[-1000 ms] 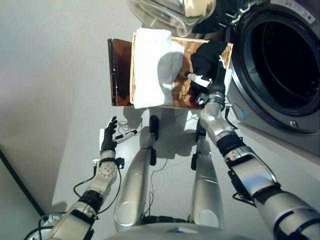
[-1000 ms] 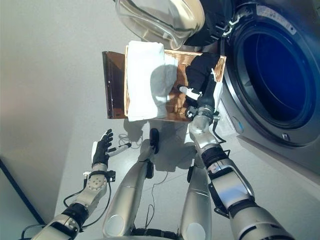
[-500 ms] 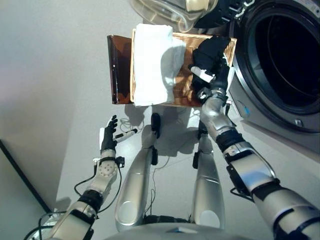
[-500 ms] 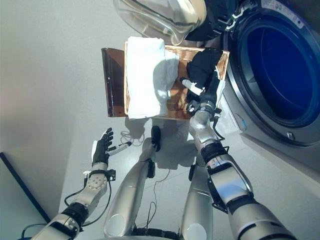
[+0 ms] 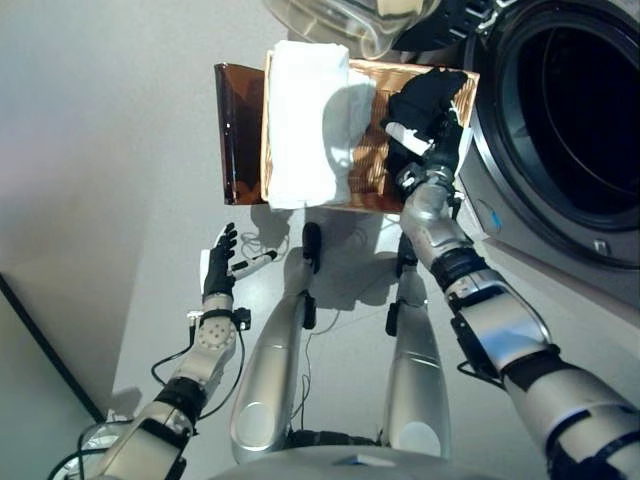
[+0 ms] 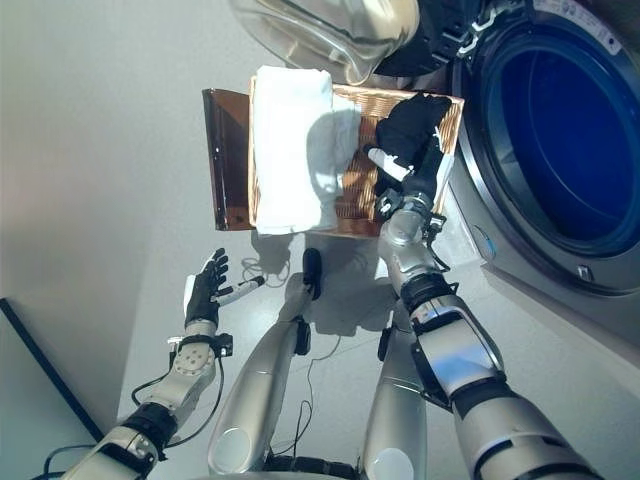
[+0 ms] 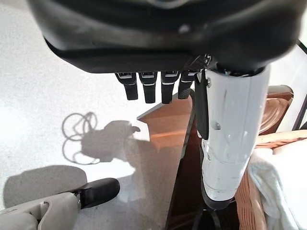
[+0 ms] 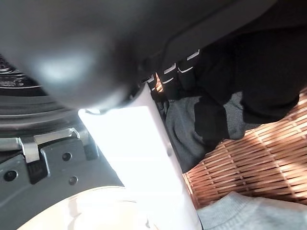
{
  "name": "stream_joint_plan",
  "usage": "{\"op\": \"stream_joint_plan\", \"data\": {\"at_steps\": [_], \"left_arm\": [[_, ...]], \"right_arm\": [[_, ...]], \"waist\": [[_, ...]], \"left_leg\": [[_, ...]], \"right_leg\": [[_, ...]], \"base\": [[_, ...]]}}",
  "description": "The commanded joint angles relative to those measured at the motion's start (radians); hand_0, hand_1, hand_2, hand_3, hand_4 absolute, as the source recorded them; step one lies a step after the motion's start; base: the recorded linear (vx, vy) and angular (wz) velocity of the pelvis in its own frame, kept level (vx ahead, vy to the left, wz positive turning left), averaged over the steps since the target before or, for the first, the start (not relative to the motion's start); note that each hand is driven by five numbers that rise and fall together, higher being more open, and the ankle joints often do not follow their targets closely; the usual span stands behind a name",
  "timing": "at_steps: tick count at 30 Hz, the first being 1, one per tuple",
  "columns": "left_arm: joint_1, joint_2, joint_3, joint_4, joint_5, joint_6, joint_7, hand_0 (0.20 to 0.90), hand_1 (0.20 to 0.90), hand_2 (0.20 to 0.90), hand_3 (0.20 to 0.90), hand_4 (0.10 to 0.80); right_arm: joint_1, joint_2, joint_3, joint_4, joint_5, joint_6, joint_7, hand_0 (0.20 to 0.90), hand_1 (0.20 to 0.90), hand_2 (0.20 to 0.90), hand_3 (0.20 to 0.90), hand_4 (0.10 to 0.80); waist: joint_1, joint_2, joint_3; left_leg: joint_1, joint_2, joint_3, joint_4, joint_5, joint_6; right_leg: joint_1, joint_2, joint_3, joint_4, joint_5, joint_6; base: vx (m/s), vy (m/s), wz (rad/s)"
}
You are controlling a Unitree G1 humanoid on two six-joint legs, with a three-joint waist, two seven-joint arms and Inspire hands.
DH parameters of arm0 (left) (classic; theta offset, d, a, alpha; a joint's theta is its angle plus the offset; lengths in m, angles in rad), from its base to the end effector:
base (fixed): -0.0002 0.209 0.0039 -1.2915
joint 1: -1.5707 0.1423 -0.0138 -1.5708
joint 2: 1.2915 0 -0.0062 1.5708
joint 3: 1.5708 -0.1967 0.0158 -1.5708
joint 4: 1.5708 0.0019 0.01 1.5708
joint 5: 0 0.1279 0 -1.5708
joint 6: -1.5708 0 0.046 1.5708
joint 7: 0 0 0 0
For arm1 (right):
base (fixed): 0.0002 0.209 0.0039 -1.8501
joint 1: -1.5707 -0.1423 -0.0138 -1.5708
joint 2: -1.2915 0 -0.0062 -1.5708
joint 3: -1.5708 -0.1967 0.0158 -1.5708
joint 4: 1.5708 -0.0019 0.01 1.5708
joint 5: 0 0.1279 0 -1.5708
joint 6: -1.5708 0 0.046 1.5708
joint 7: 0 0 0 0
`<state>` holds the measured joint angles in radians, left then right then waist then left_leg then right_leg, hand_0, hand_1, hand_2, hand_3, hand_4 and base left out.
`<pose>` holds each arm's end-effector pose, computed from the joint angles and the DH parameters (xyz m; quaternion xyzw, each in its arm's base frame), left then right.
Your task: Pick up the clothes and place them into the washing machine
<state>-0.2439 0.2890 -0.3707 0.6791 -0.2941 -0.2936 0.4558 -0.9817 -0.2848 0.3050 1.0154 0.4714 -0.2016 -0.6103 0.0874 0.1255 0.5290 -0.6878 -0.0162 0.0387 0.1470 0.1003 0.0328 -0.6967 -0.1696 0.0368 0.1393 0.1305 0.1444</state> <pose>0.2193 0.1732 -0.0252 0.0869 0.0900 0.1190 0.9850 0.3589 -0.1511 0.1337 -0.0089 -0.0607 -0.2311 0.9710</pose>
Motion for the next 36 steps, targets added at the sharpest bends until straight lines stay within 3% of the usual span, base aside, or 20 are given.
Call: {"op": "stream_joint_plan", "data": {"at_steps": [1, 21, 36], "left_arm": [[0.016, 0.057, -0.004, -0.066, -0.029, -0.053, 0.024, 0.9, 0.9, 0.9, 0.9, 0.8], [0.008, 0.094, 0.059, -0.084, -0.064, -0.087, 0.039, 0.9, 0.9, 0.9, 0.9, 0.8], [-0.001, 0.087, 0.063, -0.09, -0.078, -0.094, 0.043, 0.9, 0.9, 0.9, 0.9, 0.8]], "right_arm": [[-0.081, -0.057, 0.007, 0.009, 0.024, -0.039, 0.022, 0.9, 0.9, 0.9, 0.9, 0.8], [-0.258, -0.149, 0.046, 0.173, -0.062, 0.02, 0.053, 0.9, 0.9, 0.9, 0.9, 0.8], [-0.313, -0.148, 0.073, 0.2, -0.086, 0.028, 0.065, 0.9, 0.9, 0.9, 0.9, 0.8]], "waist": [[0.031, 0.096, -0.009], [0.066, 0.122, -0.009], [0.074, 0.122, -0.009]], "left_leg": [[-0.029, 0.017, 0.034, -0.051, 0.029, -0.083], [-0.083, 0.011, 0.018, -0.056, 0.04, -0.084], [-0.127, 0.008, 0.008, -0.06, 0.051, -0.084]], "right_leg": [[-0.025, 0.019, 0.018, 0.138, -0.113, -0.041], [-0.091, 0.021, 0.017, 0.179, -0.138, -0.044], [-0.143, 0.025, 0.018, 0.197, -0.139, -0.043]], "base": [[0.0, 0.0, 0.0], [0.004, 0.0, 0.01], [-0.007, 0.008, 0.03]]}}
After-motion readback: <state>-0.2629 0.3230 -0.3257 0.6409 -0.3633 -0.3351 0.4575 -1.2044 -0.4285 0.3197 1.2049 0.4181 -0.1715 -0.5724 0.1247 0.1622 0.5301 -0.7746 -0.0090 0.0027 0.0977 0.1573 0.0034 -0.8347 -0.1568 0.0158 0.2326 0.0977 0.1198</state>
